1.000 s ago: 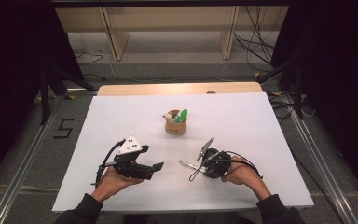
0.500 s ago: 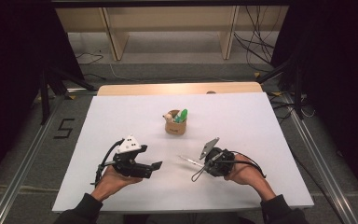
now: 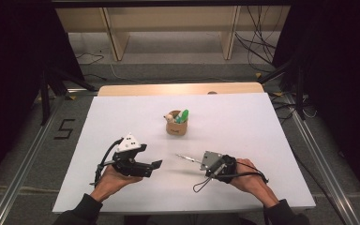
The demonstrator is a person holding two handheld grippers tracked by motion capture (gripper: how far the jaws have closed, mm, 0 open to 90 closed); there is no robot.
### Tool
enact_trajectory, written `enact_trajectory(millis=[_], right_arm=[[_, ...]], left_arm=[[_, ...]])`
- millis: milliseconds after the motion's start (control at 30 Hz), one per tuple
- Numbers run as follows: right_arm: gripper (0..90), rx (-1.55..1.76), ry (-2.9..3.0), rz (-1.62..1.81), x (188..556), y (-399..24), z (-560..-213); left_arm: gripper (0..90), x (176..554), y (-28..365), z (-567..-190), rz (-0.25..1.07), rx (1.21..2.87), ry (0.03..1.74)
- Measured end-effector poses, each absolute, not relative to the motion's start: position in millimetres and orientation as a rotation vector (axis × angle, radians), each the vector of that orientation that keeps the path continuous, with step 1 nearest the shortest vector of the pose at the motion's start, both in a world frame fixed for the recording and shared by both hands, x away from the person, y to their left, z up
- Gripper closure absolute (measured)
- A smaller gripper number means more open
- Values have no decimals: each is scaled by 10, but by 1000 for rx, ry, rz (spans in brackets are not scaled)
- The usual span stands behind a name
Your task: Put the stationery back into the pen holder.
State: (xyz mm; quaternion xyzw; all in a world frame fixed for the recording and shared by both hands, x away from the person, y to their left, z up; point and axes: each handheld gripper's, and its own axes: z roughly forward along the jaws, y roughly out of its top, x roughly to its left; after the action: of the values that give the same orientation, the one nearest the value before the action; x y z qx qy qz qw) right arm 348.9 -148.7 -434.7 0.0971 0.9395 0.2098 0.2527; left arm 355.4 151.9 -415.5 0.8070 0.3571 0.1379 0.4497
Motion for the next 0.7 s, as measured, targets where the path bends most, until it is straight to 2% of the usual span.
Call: enact_trajectory(millis=[367, 700], right_arm=[[805, -54, 2265, 492, 3195, -1372, -4439], [805, -239, 2105, 393, 3020, -1278, -4563]], left_arm=[[162, 3577, 1488, -3970, 330, 2023, 857], [160, 3648, 1263, -3938, 242, 2127, 812]])
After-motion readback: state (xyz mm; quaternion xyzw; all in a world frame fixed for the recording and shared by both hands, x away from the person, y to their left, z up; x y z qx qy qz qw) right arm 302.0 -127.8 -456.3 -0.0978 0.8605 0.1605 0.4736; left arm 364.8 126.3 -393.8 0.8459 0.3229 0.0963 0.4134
